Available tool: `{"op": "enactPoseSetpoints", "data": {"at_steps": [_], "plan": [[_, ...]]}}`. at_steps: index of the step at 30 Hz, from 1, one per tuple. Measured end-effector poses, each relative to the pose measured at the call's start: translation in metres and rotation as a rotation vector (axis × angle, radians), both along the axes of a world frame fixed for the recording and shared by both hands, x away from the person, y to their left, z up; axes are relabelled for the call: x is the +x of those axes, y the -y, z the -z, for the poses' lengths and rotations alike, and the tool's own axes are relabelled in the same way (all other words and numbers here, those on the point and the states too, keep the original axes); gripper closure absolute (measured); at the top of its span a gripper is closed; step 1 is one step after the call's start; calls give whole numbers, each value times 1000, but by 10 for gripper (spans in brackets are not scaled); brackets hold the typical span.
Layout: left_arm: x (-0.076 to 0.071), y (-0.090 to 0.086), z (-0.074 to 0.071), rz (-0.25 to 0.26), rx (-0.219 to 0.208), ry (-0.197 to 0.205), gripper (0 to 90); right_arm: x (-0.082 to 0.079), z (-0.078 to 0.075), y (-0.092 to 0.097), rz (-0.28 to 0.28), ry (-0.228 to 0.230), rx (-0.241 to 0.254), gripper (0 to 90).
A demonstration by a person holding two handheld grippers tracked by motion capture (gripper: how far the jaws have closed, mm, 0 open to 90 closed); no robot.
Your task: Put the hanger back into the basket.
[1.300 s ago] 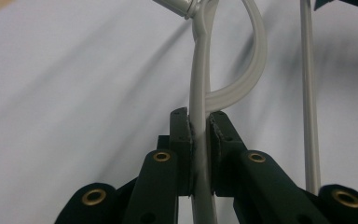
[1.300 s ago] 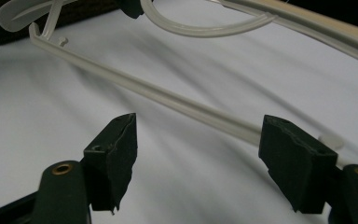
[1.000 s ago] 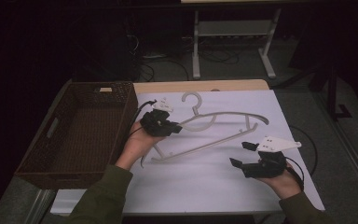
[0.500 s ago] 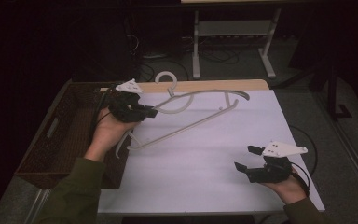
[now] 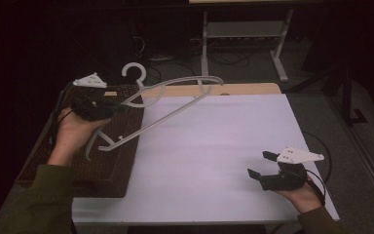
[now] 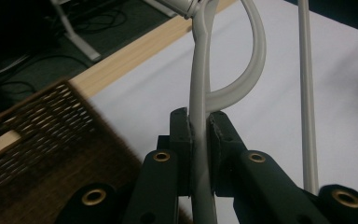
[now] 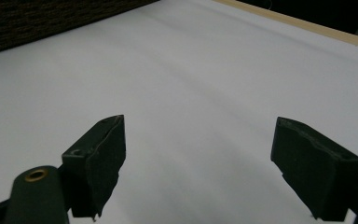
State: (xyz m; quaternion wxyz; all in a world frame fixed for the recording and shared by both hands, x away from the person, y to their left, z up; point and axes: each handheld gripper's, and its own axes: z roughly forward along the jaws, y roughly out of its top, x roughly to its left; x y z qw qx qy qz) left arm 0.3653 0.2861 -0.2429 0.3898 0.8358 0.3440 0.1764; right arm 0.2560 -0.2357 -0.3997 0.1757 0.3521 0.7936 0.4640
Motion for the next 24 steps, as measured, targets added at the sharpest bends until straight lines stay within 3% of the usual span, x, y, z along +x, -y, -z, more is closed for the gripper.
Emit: {"op": "enactPoseSetpoints", "data": {"at_steps": [6, 11, 17, 24], "plan": [[-4, -40, -3, -70, 13, 14, 822, 1, 2, -1, 3, -5, -6, 165], [-8, -73, -1, -134, -7, 15, 822, 1, 2, 0, 10, -6, -6, 165], [-13, -110, 1, -195, -1, 18, 822, 2, 3, -1, 11, -4, -14, 166], [-14, -143, 11, -265, 21, -1, 822, 2, 3, -1, 20, -7, -19, 167]]}}
